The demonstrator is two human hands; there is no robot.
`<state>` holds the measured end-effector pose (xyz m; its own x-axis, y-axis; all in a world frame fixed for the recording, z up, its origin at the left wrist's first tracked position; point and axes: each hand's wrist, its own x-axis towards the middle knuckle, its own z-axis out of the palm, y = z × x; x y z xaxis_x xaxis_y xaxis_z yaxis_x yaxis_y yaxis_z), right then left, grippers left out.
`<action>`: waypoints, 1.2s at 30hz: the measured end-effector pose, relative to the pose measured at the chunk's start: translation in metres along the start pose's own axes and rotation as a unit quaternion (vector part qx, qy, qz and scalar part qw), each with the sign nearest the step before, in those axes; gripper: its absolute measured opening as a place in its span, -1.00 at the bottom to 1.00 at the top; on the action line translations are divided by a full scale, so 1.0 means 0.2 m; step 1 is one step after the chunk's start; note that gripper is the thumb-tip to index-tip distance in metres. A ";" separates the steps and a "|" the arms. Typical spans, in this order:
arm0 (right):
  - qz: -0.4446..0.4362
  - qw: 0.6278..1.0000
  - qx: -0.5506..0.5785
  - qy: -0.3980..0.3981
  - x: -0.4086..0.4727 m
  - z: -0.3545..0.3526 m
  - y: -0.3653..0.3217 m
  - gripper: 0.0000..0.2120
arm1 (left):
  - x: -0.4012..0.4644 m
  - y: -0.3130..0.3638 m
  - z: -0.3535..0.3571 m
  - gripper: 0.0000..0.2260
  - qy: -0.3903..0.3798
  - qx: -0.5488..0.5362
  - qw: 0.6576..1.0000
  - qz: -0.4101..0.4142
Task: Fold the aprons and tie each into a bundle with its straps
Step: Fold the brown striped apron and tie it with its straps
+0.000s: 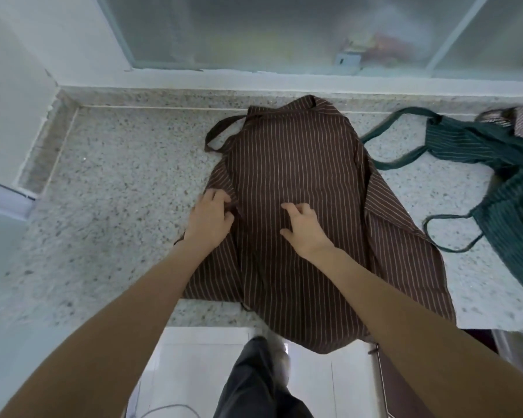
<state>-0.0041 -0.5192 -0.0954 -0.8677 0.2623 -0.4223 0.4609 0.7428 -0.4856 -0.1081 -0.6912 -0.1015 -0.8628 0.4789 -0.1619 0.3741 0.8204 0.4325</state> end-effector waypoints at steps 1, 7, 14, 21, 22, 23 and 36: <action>0.001 1.000 0.003 -0.006 -0.04 0.02 0.00 -0.45 | -0.06 -0.03 0.01 -0.65 0.005 0.009 0.998 -0.055; 0.023 0.999 0.024 -0.038 -0.27 0.17 -0.03 -0.42 | -0.32 -0.21 0.01 -0.08 -0.063 -0.030 0.955 -0.289; 0.063 0.995 0.018 -0.071 -0.36 0.34 -0.06 -0.21 | -0.41 -0.34 -0.01 -0.66 -0.130 -0.269 0.933 -0.201; 0.116 0.989 -0.032 -0.084 -0.35 0.43 -0.14 0.03 | -0.46 -0.39 -0.14 -0.69 0.000 -0.232 0.968 -0.095; 0.122 0.988 -0.038 -0.090 -0.34 0.41 -0.14 0.04 | -0.45 -0.39 -0.16 -0.70 0.012 -0.256 0.962 -0.096; 0.127 0.986 -0.045 -0.096 -0.34 0.40 -0.14 0.04 | -0.46 -0.40 -0.19 -0.69 0.005 -0.288 0.953 -0.099; 0.140 0.989 -0.034 -0.029 -0.60 0.67 -0.30 -0.11 | -0.64 -0.51 -0.35 -0.76 -0.257 -0.263 0.930 -0.006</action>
<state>0.0979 -0.6789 -0.1181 -0.6948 0.4285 -0.5777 0.6662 0.6861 -0.2924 -0.0589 -0.8587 -0.0634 -0.5385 0.6682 -0.5134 0.0316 0.6249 0.7801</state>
